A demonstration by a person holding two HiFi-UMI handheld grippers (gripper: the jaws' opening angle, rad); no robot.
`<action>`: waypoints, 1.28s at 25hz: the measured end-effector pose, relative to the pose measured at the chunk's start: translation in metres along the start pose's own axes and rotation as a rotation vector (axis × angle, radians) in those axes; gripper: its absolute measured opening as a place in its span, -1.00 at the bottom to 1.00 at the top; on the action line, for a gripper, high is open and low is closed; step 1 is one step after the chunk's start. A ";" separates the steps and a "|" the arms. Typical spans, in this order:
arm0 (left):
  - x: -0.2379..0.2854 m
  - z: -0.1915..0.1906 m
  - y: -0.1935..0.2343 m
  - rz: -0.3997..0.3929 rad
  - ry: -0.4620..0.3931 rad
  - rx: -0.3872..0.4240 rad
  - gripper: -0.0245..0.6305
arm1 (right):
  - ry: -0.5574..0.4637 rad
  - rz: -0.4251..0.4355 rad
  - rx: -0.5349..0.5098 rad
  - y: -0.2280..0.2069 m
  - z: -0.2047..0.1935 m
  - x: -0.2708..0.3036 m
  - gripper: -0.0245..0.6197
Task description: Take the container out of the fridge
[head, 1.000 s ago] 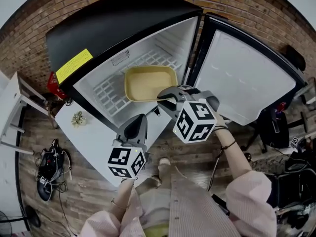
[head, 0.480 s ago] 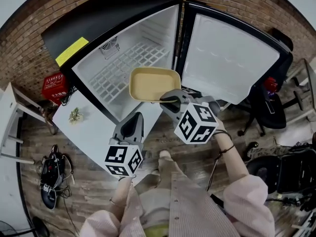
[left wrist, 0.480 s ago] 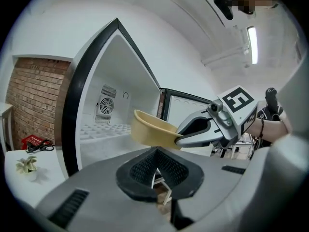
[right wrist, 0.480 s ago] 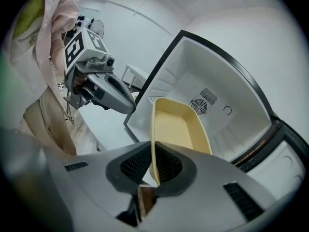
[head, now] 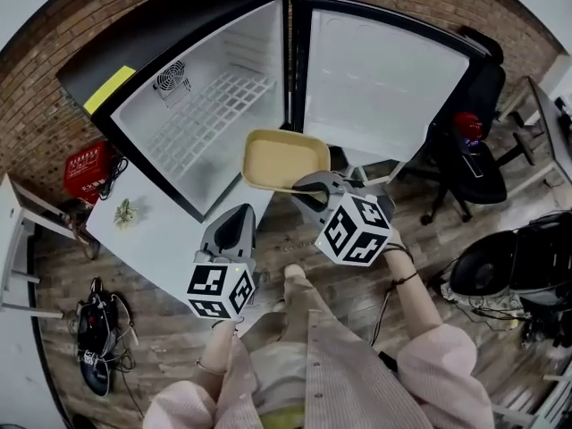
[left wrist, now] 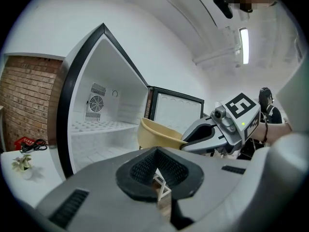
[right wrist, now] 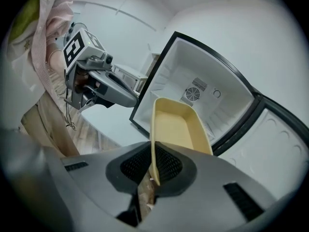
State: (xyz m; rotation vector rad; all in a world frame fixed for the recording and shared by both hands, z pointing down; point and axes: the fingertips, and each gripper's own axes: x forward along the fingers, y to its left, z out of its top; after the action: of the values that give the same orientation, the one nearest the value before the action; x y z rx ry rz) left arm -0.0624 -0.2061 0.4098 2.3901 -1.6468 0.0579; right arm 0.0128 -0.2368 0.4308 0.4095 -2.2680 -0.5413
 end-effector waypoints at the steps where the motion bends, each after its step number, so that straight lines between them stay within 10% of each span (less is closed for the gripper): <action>1: -0.001 -0.001 -0.002 -0.005 0.002 0.004 -0.96 | 0.005 -0.003 0.014 0.003 -0.004 -0.003 -0.85; 32: -0.003 -0.015 -0.009 0.031 -0.003 0.055 -0.96 | 0.101 0.024 0.320 0.043 -0.081 -0.034 -0.86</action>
State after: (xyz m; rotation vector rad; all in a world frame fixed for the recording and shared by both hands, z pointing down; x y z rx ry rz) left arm -0.0533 -0.1968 0.4221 2.4061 -1.7047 0.1059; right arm 0.0897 -0.2054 0.4827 0.5537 -2.2613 -0.1390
